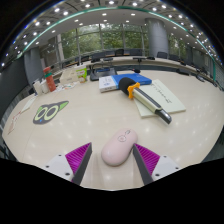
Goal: Arrange mouse
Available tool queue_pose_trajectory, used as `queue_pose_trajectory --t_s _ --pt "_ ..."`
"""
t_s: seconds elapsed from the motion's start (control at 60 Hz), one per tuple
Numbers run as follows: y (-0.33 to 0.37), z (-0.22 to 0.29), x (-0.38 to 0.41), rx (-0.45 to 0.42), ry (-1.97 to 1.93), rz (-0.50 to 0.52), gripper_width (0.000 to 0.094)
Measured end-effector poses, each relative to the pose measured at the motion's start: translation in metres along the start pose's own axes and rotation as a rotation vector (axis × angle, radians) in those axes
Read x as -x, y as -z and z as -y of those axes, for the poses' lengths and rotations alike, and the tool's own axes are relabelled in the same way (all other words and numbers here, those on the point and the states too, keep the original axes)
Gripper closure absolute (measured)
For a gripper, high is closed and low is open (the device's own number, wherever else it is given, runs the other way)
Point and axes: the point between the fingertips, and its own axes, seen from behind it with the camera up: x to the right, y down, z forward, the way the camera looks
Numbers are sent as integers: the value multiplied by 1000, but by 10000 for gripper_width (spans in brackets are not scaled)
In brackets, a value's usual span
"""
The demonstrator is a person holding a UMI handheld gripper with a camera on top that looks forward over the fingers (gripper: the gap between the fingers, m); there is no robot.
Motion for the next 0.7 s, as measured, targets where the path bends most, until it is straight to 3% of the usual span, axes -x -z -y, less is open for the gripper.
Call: queue_pose_trajectory --t_s 0.167,0.283,0.35,0.7 --pt "-25 18 0 -8 -7 -20 166" --pt "-36 24 -5 -17 23 -63 300" --pt "-40 26 -10 -23 48 -97 449" --pt "-21 45 -11 -21 50 -173 601"
